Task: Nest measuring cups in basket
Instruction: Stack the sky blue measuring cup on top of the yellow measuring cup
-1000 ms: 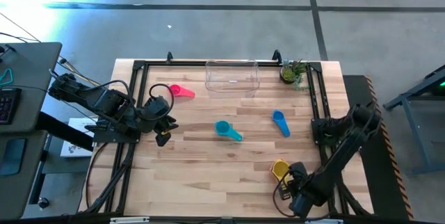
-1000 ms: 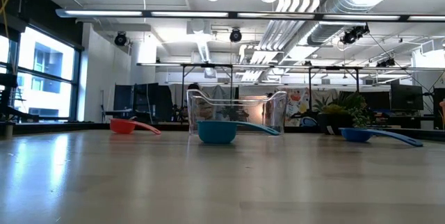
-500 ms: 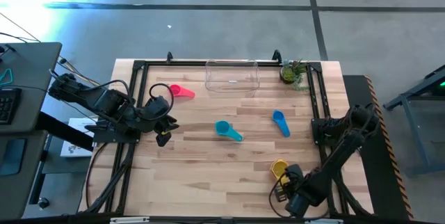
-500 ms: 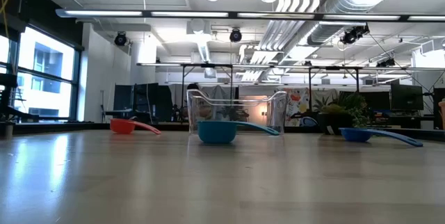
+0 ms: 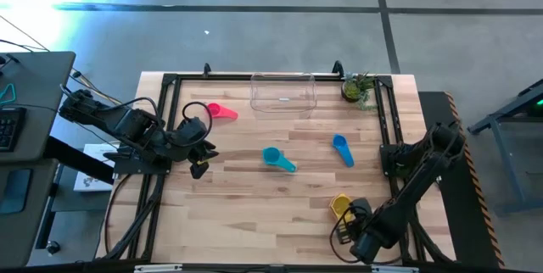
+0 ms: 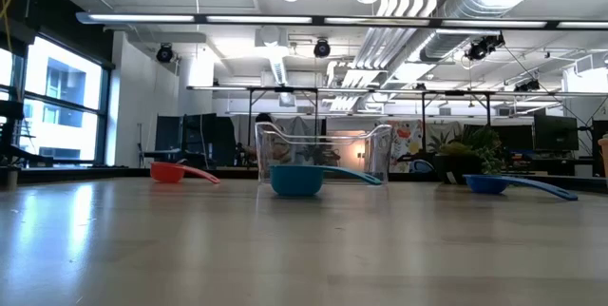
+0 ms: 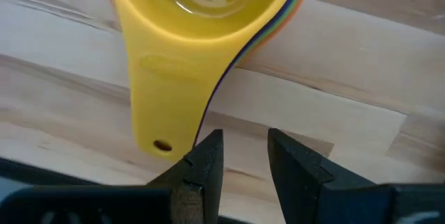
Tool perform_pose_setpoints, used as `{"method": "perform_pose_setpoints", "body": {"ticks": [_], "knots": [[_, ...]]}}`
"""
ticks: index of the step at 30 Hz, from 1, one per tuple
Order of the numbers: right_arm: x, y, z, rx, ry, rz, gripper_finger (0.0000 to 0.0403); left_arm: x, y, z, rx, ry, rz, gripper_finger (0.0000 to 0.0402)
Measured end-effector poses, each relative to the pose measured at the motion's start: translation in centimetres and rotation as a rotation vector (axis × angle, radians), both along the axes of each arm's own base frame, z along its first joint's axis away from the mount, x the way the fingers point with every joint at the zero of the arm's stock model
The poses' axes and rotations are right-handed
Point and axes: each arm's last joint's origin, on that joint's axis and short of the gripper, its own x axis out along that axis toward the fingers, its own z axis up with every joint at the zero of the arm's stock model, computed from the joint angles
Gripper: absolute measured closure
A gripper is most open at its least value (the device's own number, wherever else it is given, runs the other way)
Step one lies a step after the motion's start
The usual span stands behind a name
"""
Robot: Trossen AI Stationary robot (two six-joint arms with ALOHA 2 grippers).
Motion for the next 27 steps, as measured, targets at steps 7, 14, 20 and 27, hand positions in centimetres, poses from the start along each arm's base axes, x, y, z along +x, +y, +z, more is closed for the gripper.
{"method": "perform_pose_setpoints", "body": {"ticks": [7,14,20,27], "knots": [[-0.2,-1.4,2.2,0.035,-0.021,-0.033,0.0297,0.0,0.0,0.0,-0.005,0.005,-0.008,0.0296],[-0.6,-3.9,4.6,0.026,-0.006,-0.078,0.0297,0.0,0.0,0.0,0.014,0.009,-0.028,0.0296],[0.0,-6.5,6.4,-0.036,-0.130,-0.140,0.0297,0.0,0.0,0.0,0.052,0.016,-0.069,0.0296],[2.0,-9.5,7.6,-0.171,-0.321,-0.153,0.0297,0.0,0.0,0.0,0.084,0.021,-0.099,0.0296]]}}
